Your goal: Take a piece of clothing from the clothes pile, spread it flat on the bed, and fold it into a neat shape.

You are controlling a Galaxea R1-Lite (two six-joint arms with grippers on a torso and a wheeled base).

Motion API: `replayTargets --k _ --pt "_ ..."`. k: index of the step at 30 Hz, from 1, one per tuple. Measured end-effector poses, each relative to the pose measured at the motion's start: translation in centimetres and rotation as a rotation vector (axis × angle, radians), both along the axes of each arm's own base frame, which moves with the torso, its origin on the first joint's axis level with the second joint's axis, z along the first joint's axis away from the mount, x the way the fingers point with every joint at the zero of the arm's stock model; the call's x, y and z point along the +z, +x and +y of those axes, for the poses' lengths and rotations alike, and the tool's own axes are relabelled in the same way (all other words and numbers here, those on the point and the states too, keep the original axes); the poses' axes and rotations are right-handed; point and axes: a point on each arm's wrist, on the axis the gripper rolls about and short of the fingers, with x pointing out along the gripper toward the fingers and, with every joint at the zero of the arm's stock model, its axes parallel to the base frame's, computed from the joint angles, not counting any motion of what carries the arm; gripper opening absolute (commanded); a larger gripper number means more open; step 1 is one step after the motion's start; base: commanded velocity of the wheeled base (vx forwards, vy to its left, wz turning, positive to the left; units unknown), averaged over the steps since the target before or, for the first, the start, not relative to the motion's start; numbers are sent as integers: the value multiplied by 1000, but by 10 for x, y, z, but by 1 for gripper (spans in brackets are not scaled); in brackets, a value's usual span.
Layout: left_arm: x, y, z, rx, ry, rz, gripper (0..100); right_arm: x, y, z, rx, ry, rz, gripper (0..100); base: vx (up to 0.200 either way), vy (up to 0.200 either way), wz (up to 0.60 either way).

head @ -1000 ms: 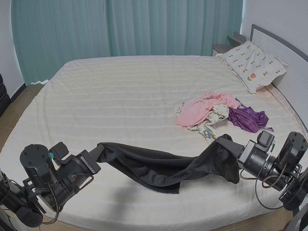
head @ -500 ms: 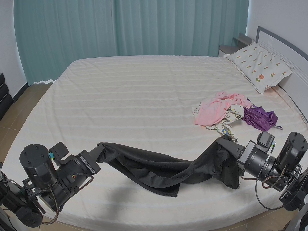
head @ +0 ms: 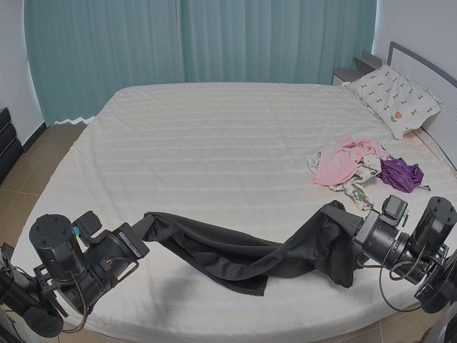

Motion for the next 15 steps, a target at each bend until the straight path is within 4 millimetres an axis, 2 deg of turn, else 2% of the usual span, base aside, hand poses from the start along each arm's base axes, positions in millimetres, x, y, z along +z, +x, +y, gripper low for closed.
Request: replayTargets --k 3,15 --pt "-1 -1 -1 -6 0 4 0 -2 -3 -1 8 -8 11 0 0 0 0" --pt "-3 -9 -8 -60 2 16 0 -4 -10 -4 33 -16 19 0 -200 0 0"
